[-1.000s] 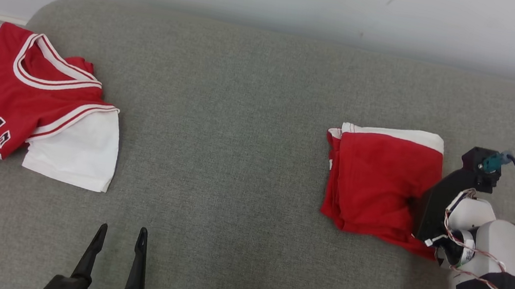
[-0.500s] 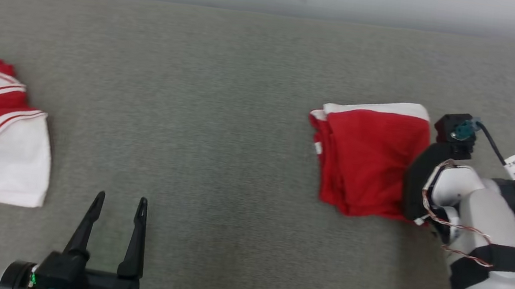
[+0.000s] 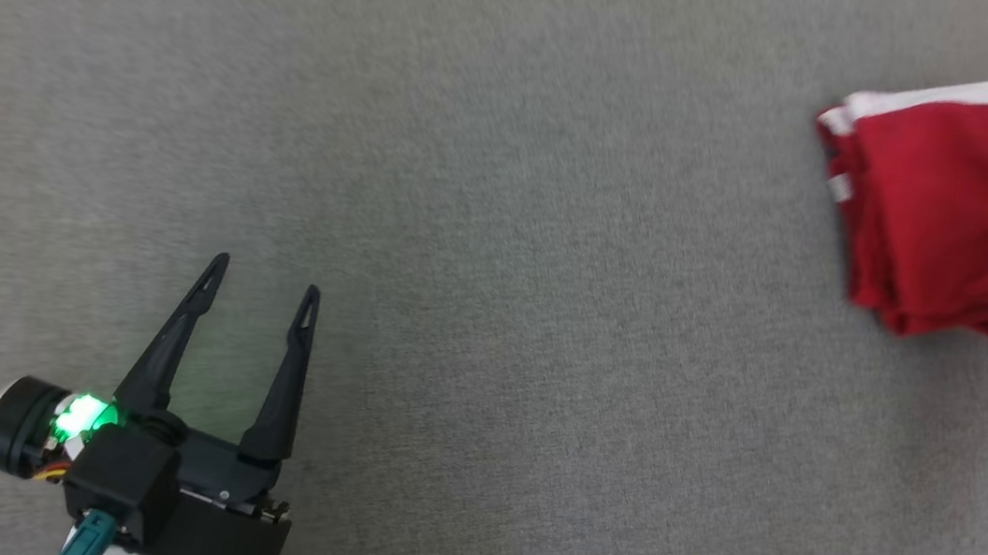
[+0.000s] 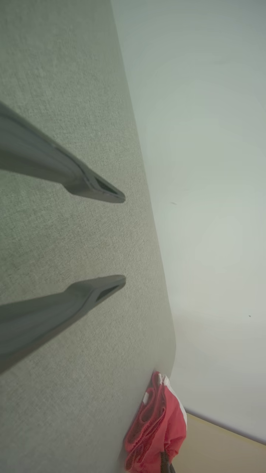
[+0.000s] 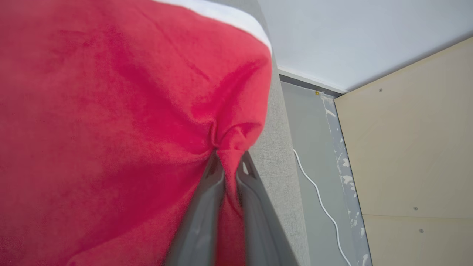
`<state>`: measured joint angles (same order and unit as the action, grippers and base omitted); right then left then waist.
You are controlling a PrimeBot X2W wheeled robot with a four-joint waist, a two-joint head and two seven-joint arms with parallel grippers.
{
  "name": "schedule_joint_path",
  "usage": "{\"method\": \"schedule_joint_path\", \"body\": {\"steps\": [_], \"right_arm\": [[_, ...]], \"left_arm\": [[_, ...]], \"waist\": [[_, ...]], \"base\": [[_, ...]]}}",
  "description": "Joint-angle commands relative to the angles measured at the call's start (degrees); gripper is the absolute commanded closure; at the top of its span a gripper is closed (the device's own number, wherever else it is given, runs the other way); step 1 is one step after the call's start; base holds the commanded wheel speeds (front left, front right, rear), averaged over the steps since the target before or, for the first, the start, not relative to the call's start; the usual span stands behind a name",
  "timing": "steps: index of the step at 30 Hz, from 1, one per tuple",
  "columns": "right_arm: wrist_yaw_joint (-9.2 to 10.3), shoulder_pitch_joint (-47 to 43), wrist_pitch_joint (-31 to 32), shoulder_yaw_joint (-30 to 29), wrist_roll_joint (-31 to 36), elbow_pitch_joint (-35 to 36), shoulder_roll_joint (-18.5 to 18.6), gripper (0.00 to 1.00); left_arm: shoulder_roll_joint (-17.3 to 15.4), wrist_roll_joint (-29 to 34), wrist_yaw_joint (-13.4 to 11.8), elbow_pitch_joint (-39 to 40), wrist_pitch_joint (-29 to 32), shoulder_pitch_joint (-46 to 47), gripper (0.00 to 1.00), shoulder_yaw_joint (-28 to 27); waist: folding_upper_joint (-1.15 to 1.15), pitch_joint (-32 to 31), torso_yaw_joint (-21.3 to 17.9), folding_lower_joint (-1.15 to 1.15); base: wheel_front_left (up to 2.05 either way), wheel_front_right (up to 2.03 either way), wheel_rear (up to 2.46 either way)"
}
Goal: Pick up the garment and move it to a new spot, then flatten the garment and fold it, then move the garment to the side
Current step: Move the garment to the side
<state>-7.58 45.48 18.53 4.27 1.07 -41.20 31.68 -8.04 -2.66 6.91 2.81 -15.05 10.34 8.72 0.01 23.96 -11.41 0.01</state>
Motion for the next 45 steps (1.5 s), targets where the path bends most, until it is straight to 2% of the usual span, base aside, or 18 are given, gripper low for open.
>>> {"method": "schedule_joint_path", "body": {"steps": [1,4,11,12,13,14,15,16,19,22,27,29,30,39,45], "right_arm": [[0.17,0.59,-1.39,-0.32,0.50,-0.37,0.66,1.00],[0.17,1.83,-6.14,-1.75,1.68,-2.10,3.08,1.00],[0.17,3.55,-16.47,-5.36,3.57,-5.21,5.12,1.00],[0.17,3.67,-17.52,-6.08,4.18,-5.56,5.12,0.90],[0.17,3.60,-18.57,-6.42,4.64,-5.91,4.90,0.62],[0.17,3.45,-19.83,-6.68,5.17,-6.12,4.75,0.56],[0.17,3.21,-21.09,-7.08,5.48,-6.17,4.85,0.02],[0.17,3.03,-22.52,-7.81,6.00,-6.02,5.01,0.00],[0.17,1.87,-26.51,-9.80,6.87,-5.03,4.64,0.00],[0.17,0.28,-30.25,-12.07,6.21,-2.77,2.63,0.00],[0.17,-5.03,-32.45,-13.45,4.91,3.26,-2.75,0.00],[0.17,-8.73,-32.98,-14.06,3.40,7.91,-5.60,0.00],[0.17,-13.09,-33.23,-14.51,1.38,12.90,-8.24,0.00],[0.17,-34.34,-28.78,-16.33,-6.80,31.65,-18.48,0.00],[0.17,-43.46,-26.91,-15.83,-8.60,37.48,-25.74,0.00]], "left_arm": [[-0.49,0.35,0.10,0.56,-0.19,0.91,0.00,0.26],[-1.29,0.28,0.18,1.47,-0.19,1.40,0.00,1.36],[-2.56,-0.02,0.30,2.15,-0.19,1.46,0.00,2.09],[-2.63,-0.11,0.27,2.08,-0.18,1.38,0.00,2.09],[-2.69,-0.14,0.23,1.92,-0.18,1.29,0.00,2.10],[-2.67,-0.24,0.15,1.76,-0.17,1.18,0.00,2.15],[-2.59,-0.33,0.11,1.61,-0.16,1.16,0.00,2.27],[-2.41,-0.41,-0.02,1.57,-0.16,1.23,0.00,2.29],[-1.56,-1.01,-0.24,1.55,-0.17,1.37,0.00,2.42],[-0.59,-1.75,-0.65,1.14,-0.18,1.19,0.00,2.30],[0.73,-2.39,-1.40,-0.68,-0.19,-0.33,0.00,1.45],[1.39,-2.74,-1.82,-1.78,-0.19,-1.28,0.00,0.82],[2.01,-3.15,-2.38,-2.66,-0.18,-2.31,0.00,-0.07],[4.09,-4.60,-4.21,-6.81,-0.18,-8.27,0.00,-4.06],[4.66,-5.25,-4.61,-8.89,-0.19,-11.44,0.00,-6.93]], "waist": [[-0.01,4.92,-3.23,-0.01],[-0.01,6.63,-3.14,-0.01],[-0.01,8.44,-2.90,-0.01],[-0.01,8.47,-2.80,-0.01],[-0.01,8.41,-2.72,-0.01],[-0.01,8.29,-2.62,-0.01],[-0.01,8.13,-2.42,-0.01],[-0.01,7.89,-2.17,-0.01],[-0.01,6.74,-1.03,-0.01],[-0.01,4.75,0.60,-0.01],[-0.01,0.38,2.95,-0.01],[-0.01,-2.20,4.20,-0.01],[-0.01,-4.64,5.48,-0.01],[-0.01,-15.55,11.38,-0.01],[-0.01,-20.04,13.32,-0.01]], "base": [[0.00,0.00,0.00],[0.00,0.00,0.00],[0.00,0.00,0.00],[0.00,0.00,0.00],[0.00,0.00,0.00],[0.00,0.00,0.00],[0.00,0.00,0.00],[0.00,0.00,0.00],[0.00,0.00,0.00],[0.00,0.00,0.00],[0.00,0.00,0.00],[0.00,0.00,0.00],[0.00,0.00,0.00],[0.00,0.00,0.00],[0.00,0.00,0.00]]}}
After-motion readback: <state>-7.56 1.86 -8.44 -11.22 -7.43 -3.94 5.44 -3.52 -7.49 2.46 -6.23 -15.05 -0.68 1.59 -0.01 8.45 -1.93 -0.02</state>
